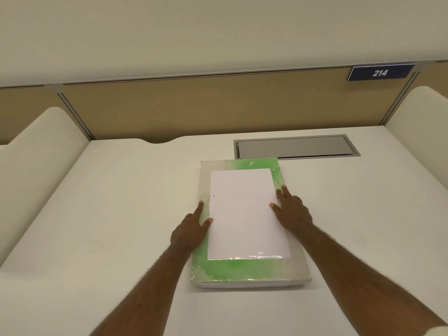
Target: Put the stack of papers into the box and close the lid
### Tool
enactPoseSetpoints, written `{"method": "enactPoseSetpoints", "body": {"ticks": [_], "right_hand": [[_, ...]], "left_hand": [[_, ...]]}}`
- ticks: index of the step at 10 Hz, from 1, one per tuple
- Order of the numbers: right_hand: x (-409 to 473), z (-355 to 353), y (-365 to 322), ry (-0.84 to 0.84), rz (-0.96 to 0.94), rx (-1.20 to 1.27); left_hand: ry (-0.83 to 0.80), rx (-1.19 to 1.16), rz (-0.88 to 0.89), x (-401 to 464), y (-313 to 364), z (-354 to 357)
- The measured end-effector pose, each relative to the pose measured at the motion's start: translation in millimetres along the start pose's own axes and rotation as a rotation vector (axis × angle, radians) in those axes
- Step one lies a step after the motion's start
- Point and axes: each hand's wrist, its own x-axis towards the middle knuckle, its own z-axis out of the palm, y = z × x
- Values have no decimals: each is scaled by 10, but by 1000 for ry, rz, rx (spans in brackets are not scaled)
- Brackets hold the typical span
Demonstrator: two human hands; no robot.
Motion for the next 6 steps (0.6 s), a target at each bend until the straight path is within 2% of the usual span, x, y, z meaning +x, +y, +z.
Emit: {"method": "enactPoseSetpoints", "body": {"ticks": [3, 5, 6], "right_hand": [[-135, 24, -48, 2, -76, -124], [-303, -199, -104, 59, -176, -145], [-365, -468, -176, 169, -282, -171]], "left_hand": [[-13, 12, -2, -34, 40, -43], [89, 52, 33, -218, 152, -197], [242, 140, 106, -300, 342, -386]]}}
